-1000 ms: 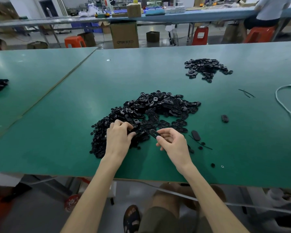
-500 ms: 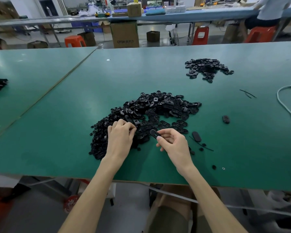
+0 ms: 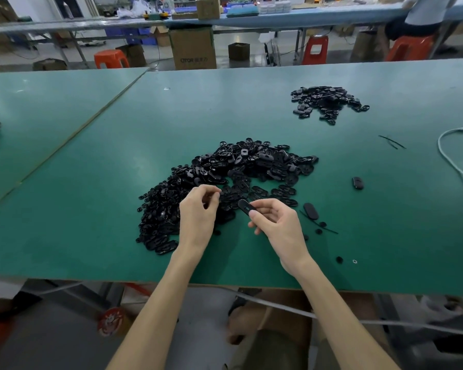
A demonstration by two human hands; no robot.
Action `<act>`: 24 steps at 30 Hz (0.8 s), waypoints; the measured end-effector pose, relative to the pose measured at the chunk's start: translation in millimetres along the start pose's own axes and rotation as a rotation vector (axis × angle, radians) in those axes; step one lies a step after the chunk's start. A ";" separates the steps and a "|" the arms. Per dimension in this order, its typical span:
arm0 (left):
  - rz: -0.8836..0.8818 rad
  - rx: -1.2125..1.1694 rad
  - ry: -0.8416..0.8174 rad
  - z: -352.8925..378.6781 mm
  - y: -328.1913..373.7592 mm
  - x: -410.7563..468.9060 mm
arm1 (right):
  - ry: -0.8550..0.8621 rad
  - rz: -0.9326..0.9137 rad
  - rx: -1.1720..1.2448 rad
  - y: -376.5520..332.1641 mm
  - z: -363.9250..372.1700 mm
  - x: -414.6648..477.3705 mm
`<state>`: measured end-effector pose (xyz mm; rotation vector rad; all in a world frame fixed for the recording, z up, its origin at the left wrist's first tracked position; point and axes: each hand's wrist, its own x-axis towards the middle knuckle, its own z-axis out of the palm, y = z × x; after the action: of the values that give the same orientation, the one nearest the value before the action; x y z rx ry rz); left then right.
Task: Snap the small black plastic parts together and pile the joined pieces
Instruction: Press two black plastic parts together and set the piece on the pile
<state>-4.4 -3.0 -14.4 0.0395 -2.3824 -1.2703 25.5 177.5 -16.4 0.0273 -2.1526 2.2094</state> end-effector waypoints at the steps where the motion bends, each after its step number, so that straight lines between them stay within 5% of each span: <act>1: -0.013 -0.015 0.003 -0.3 0.6 0.7 | -0.001 0.000 0.004 -0.3 -0.1 -0.2; 24: -0.002 -0.329 -0.073 -9.0 5.4 -7.6 | -0.039 -0.023 0.000 -0.5 2.4 3.0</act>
<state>6.9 -5.2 -8.5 -0.1059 -2.2006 -1.6741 22.4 175.2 -15.7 0.0946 -2.1610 2.2142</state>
